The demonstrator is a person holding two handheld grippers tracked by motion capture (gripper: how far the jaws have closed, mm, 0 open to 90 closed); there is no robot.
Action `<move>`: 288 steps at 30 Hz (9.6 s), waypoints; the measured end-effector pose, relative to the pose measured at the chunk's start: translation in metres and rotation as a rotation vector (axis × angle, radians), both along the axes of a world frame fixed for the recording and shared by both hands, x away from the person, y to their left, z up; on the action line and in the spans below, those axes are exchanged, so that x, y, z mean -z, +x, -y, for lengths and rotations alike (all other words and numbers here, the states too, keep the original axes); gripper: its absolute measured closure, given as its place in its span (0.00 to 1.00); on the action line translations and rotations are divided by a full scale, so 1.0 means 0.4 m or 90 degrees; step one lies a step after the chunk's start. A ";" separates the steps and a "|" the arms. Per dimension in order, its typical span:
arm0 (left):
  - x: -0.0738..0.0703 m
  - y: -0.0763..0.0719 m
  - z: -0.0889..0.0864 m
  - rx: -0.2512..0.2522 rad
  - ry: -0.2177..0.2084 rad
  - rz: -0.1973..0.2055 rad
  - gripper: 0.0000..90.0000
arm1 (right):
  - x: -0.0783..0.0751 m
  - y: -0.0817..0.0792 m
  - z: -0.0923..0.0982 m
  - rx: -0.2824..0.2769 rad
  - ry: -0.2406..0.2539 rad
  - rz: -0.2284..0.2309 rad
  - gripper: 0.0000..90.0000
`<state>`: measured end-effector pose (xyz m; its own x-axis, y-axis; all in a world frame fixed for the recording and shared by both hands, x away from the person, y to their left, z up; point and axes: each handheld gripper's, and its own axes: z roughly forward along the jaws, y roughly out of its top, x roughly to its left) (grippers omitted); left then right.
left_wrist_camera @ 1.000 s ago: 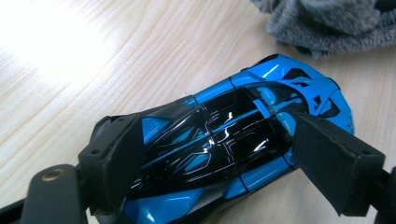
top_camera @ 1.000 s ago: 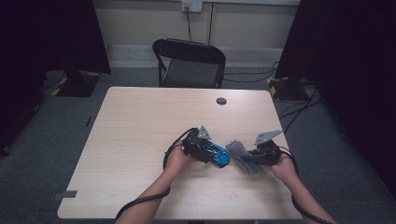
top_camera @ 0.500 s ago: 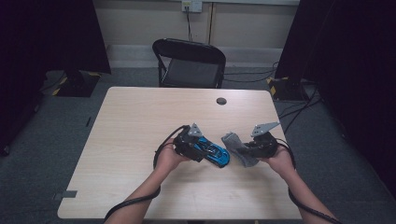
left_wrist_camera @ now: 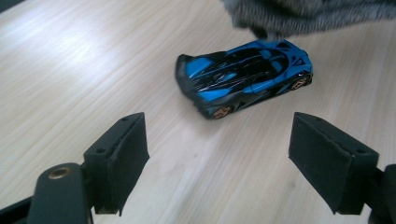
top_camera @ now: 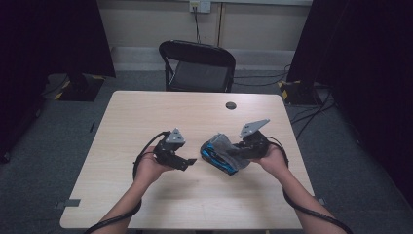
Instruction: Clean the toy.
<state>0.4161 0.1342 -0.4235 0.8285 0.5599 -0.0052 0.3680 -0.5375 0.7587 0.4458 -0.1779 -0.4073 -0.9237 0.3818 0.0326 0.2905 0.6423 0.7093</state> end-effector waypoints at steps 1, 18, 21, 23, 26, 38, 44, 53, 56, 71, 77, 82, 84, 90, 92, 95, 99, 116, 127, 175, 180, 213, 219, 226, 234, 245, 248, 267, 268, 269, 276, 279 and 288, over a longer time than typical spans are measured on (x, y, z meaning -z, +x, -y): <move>-0.007 -0.005 -0.015 -0.006 -0.006 0.006 0.22 | 0.001 0.000 -0.019 -0.010 0.001 0.000 0.84; -0.054 -0.046 -0.112 -0.012 -0.041 0.032 0.22 | 0.049 -0.031 -0.324 -0.172 -0.036 -0.004 0.84; -0.038 -0.042 -0.123 -0.013 -0.040 0.021 0.23 | 0.076 -0.039 -0.354 -0.190 -0.042 -0.008 0.84; -0.029 -0.041 -0.129 -0.011 -0.036 0.015 0.24 | 0.096 -0.044 -0.369 -0.198 -0.046 -0.012 0.83; -0.013 -0.037 -0.136 -0.010 -0.040 0.005 0.25 | 0.120 -0.044 -0.381 -0.202 -0.048 -0.017 0.82; 0.017 -0.031 -0.135 0.031 -0.066 -0.029 0.26 | 0.120 -0.044 -0.338 -0.165 -0.004 -0.022 0.41; 0.037 -0.034 -0.078 0.091 -0.029 -0.032 0.25 | 0.093 -0.033 -0.243 -0.080 0.019 0.008 0.29; 0.091 -0.037 -0.001 0.185 0.066 -0.037 0.23 | 0.110 0.011 -0.110 0.094 0.010 0.005 0.18; 0.114 -0.035 0.004 0.183 0.086 -0.050 0.23 | 0.130 0.020 -0.095 0.118 0.000 0.000 0.18; 0.123 -0.025 -0.022 0.070 0.106 -0.088 0.70 | 0.189 0.021 -0.111 0.121 -0.016 -0.015 0.18; 0.111 0.000 -0.075 -0.040 0.047 -0.098 0.74 | 0.205 0.021 -0.113 0.123 -0.027 -0.008 0.18; 0.112 0.010 -0.098 -0.086 0.040 -0.100 0.75 | 0.221 0.022 -0.121 0.119 -0.043 -0.003 0.17; 0.121 0.011 -0.098 -0.085 0.053 -0.101 0.73 | 0.223 0.024 -0.125 0.123 -0.043 -0.004 0.18; 0.129 0.012 -0.101 -0.082 0.059 -0.100 0.69 | 0.224 0.025 -0.127 0.121 -0.041 -0.005 0.17; 0.132 0.011 -0.102 -0.085 0.054 -0.099 0.68 | 0.223 0.027 -0.128 0.119 -0.043 -0.006 0.17; 0.133 0.010 -0.102 -0.085 0.058 -0.099 0.66 | 0.221 0.029 -0.131 0.119 -0.052 -0.009 0.17; 0.136 0.010 -0.105 -0.081 0.054 -0.099 0.66 | 0.217 0.035 -0.126 0.099 -0.063 -0.016 0.16; 0.141 0.011 -0.103 -0.076 0.059 -0.096 0.62 | 0.212 0.068 -0.155 0.118 -0.078 -0.022 0.17; 0.142 0.010 -0.101 -0.076 0.060 -0.094 0.60 | 0.213 0.083 -0.191 0.122 -0.081 -0.023 0.16; 0.102 0.036 -0.119 -0.073 0.013 -0.120 0.77 | 0.136 0.068 -0.130 0.128 0.027 -0.051 0.29; 0.081 0.039 -0.126 -0.082 -0.002 -0.123 0.77 | 0.103 0.066 -0.119 0.130 0.040 -0.042 0.29; -0.031 0.108 0.046 -0.022 -0.013 -0.076 0.80 | 0.059 0.032 -0.158 0.092 0.046 -0.032 0.29; -0.030 0.094 0.028 -0.013 -0.022 -0.084 0.80 | 0.057 0.039 -0.151 0.100 0.042 -0.034 0.29; -0.030 0.075 0.018 0.005 -0.028 -0.087 0.80 | 0.057 0.050 -0.139 0.117 0.038 -0.035 0.29; -0.037 0.060 0.013 0.029 -0.034 -0.098 0.80 | 0.055 0.063 -0.128 0.129 0.031 -0.037 0.29; -0.047 0.043 -0.019 0.042 -0.035 -0.073 0.79 | 0.049 0.077 -0.109 0.143 0.043 -0.044 0.29; -0.065 0.075 -0.050 -0.005 -0.046 -0.075 0.79 | 0.047 0.073 -0.109 0.133 0.039 -0.045 0.29; -0.050 0.193 0.040 -0.064 -0.058 -0.072 0.79 | 0.045 0.044 -0.136 0.095 0.036 -0.043 0.29; -0.049 0.194 0.044 -0.065 -0.056 -0.078 0.79 | 0.046 0.044 -0.136 0.094 0.036 -0.046 0.29; -0.047 0.195 0.048 -0.063 -0.054 -0.078 0.79 | 0.046 0.044 -0.136 0.093 0.034 -0.047 0.29; -0.042 0.194 0.076 -0.058 -0.057 -0.075 0.79 | 0.047 0.041 -0.142 0.087 0.034 -0.048 0.29; -0.040 0.193 0.087 -0.047 -0.056 -0.082 0.79 | 0.046 0.041 -0.144 0.086 0.035 -0.048 0.29; -0.029 0.176 0.087 -0.018 -0.062 -0.102 0.79 | 0.043 0.047 -0.135 0.100 0.029 -0.043 0.29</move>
<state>0.4866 0.0994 -0.4121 0.7964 0.5738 -0.1908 0.5025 -0.4525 0.7367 0.4648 -0.1238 -0.4245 -0.8478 0.5182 0.1131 0.4328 0.5527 0.7122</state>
